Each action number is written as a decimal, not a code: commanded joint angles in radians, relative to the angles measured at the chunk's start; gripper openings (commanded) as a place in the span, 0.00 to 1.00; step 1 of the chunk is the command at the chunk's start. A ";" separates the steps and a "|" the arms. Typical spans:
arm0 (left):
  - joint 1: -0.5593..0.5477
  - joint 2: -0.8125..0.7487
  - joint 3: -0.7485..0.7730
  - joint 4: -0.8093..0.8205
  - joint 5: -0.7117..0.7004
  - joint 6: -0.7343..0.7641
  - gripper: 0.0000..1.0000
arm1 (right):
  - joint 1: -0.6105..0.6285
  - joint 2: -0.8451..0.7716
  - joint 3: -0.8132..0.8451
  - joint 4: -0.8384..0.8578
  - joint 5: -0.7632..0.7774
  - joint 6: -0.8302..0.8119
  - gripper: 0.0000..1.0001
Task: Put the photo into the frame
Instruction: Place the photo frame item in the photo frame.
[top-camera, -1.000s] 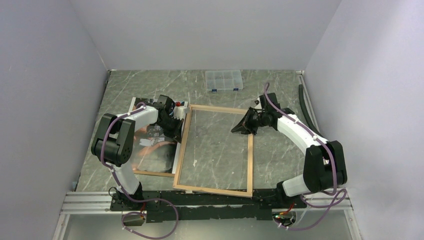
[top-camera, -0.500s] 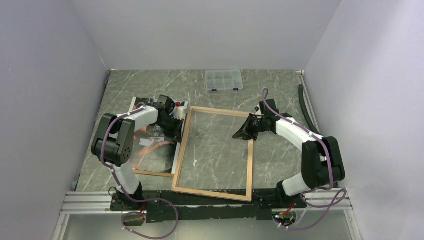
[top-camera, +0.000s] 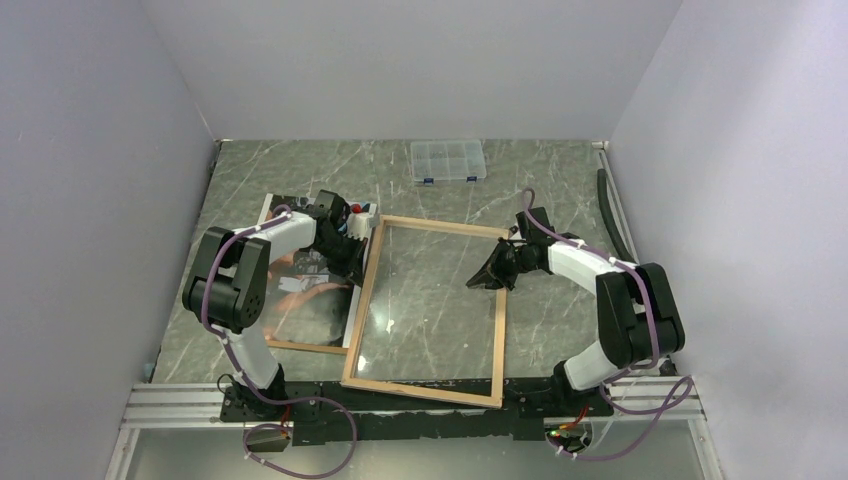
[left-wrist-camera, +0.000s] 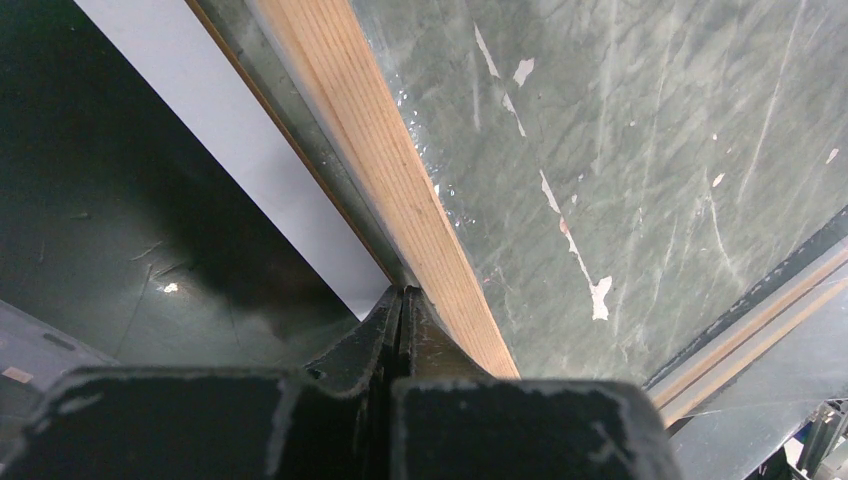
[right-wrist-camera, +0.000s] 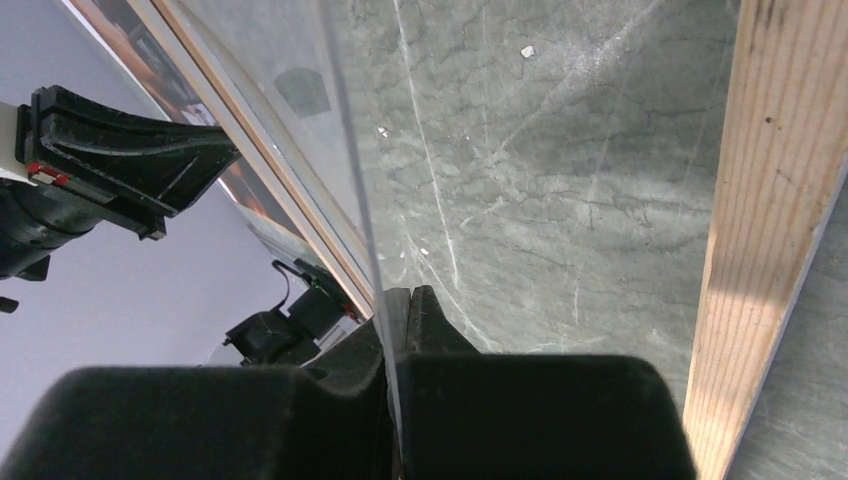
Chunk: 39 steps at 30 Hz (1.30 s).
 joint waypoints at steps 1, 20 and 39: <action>-0.010 -0.008 -0.006 0.005 0.048 0.018 0.03 | 0.011 -0.001 -0.010 0.071 0.003 0.053 0.00; 0.072 0.042 0.130 0.010 0.019 0.004 0.03 | 0.007 0.180 0.245 0.107 0.048 0.012 0.00; 0.076 0.056 0.111 0.025 0.040 0.009 0.03 | 0.005 0.260 0.157 0.085 0.019 -0.034 0.00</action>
